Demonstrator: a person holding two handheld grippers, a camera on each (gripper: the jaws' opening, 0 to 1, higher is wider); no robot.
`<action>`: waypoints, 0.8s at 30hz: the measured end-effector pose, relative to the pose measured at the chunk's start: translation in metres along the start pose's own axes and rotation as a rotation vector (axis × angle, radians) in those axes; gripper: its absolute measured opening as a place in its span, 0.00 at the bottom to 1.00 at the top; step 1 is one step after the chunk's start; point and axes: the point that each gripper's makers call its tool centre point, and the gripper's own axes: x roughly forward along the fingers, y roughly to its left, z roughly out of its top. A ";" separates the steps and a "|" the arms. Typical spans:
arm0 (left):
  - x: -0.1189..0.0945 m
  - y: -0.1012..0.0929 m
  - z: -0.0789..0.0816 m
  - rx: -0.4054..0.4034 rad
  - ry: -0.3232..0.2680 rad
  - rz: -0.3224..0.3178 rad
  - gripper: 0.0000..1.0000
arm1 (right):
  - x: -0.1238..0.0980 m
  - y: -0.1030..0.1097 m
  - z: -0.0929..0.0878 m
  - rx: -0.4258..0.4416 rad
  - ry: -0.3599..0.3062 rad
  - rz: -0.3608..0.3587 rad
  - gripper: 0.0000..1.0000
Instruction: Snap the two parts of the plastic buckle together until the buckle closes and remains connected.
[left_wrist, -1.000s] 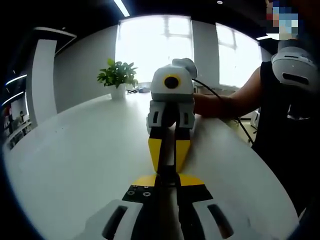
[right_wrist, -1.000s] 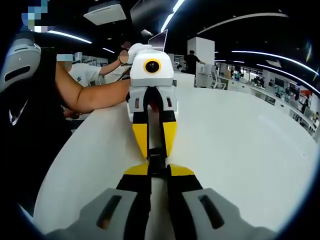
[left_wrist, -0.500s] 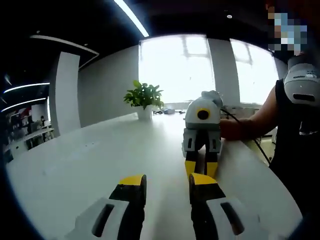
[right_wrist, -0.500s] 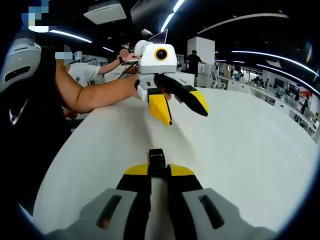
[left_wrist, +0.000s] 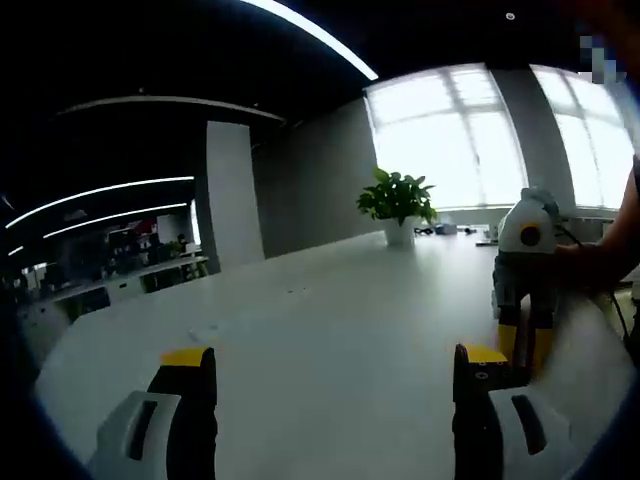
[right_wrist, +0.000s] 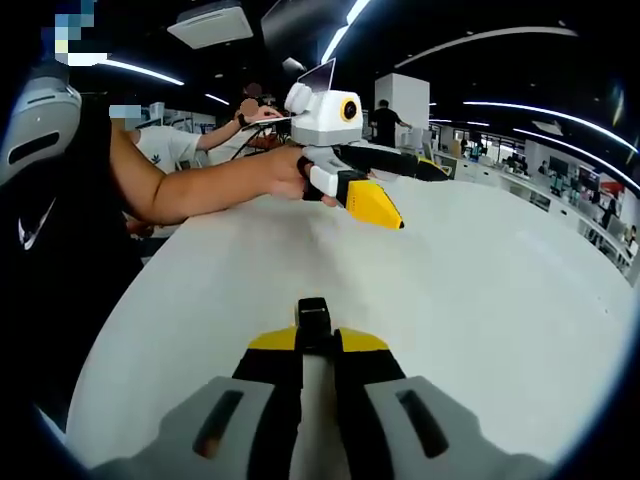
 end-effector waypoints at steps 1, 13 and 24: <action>0.000 0.006 0.002 -0.006 -0.010 0.021 1.00 | 0.000 0.000 0.000 0.000 0.000 0.000 0.09; -0.002 0.021 0.002 0.017 -0.015 0.092 1.00 | 0.000 -0.003 0.002 0.001 -0.004 -0.018 0.09; -0.003 0.026 0.002 0.016 -0.012 0.110 1.00 | -0.017 -0.032 0.022 0.037 -0.084 -0.151 0.09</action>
